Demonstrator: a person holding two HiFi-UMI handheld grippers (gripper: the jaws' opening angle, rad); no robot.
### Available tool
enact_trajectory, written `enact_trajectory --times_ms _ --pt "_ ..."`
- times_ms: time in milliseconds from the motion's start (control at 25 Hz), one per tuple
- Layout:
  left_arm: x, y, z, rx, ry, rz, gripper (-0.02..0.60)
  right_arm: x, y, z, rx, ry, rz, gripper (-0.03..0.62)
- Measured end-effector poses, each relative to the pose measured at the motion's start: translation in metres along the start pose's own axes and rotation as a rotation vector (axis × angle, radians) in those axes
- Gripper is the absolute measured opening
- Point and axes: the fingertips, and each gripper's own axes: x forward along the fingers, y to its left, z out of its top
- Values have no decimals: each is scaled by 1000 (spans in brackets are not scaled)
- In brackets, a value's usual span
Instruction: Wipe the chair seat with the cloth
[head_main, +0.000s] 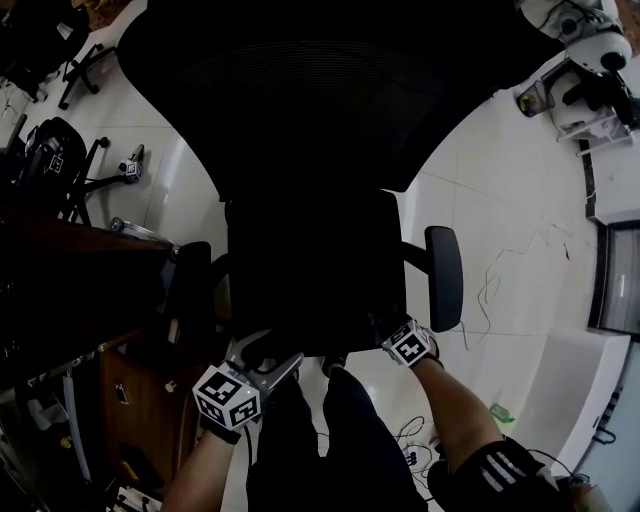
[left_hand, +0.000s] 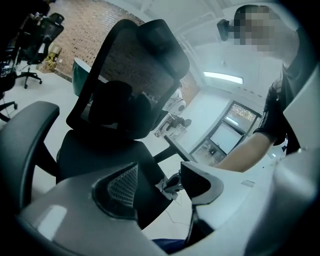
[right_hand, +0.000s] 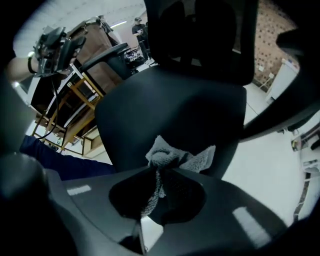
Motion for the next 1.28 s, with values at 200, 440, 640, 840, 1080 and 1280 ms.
enact_trajectory --times_ms 200,440,640,840,1080,1280 --pt "11 -16 9 21 10 -13 290 -12 -7 -2 103 -31 10 40" --pt "1 -45 28 44 -1 5 290 -74 49 73 181 -313 170 40" --pt "-19 -81 70 78 -70 40 290 -177 94 142 48 -546 241 40" --pt "-51 -135 102 121 -147 37 290 -293 116 165 25 -732 250 40" --pt "-120 -191 106 167 -190 21 290 -406 165 169 -42 -912 162 40" --pt "-179 -230 84 236 -239 -44 290 -448 231 164 -71 -1012 99 40"
